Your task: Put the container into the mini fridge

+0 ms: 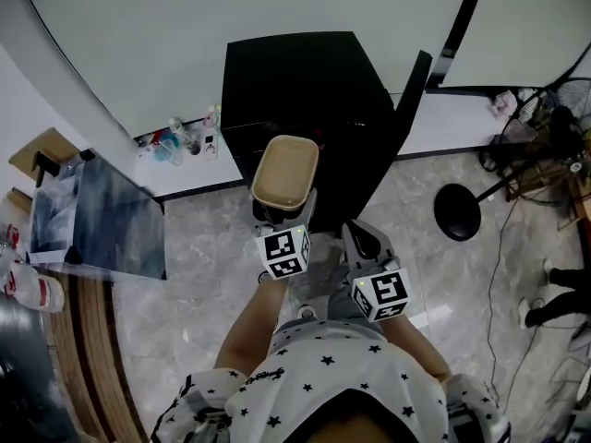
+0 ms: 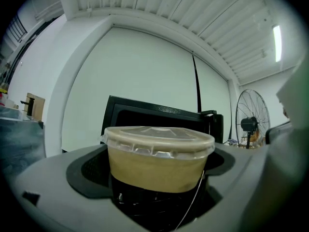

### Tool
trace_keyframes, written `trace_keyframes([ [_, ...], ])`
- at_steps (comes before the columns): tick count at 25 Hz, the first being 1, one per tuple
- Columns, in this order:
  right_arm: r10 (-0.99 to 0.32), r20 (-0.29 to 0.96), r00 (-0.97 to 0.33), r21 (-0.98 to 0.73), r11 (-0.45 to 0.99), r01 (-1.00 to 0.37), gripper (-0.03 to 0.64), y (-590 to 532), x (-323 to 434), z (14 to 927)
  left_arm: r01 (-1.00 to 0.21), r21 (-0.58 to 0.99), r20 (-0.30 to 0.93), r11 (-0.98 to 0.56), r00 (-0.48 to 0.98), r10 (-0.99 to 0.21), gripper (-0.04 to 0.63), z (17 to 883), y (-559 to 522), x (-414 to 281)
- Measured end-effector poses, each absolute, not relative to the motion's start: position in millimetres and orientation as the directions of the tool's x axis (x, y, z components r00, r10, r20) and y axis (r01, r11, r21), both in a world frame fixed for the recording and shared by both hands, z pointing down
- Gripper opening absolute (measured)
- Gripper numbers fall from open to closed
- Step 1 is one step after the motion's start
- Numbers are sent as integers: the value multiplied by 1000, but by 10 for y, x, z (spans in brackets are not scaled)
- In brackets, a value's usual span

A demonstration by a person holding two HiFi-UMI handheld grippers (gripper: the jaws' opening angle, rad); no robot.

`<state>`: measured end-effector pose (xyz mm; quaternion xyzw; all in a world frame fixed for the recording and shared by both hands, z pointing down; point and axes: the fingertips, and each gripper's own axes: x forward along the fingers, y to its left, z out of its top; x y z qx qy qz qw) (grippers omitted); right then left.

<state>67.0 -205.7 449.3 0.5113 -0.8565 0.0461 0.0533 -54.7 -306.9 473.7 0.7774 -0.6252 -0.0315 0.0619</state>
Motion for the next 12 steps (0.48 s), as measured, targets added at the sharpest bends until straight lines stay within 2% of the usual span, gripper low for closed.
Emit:
trace_keyframes([
  [12,-842,150,-518,-26,521,-853,-6,-2656,924,4544,-982,149,86,-117,131,-988,554,5016,-3611,-447],
])
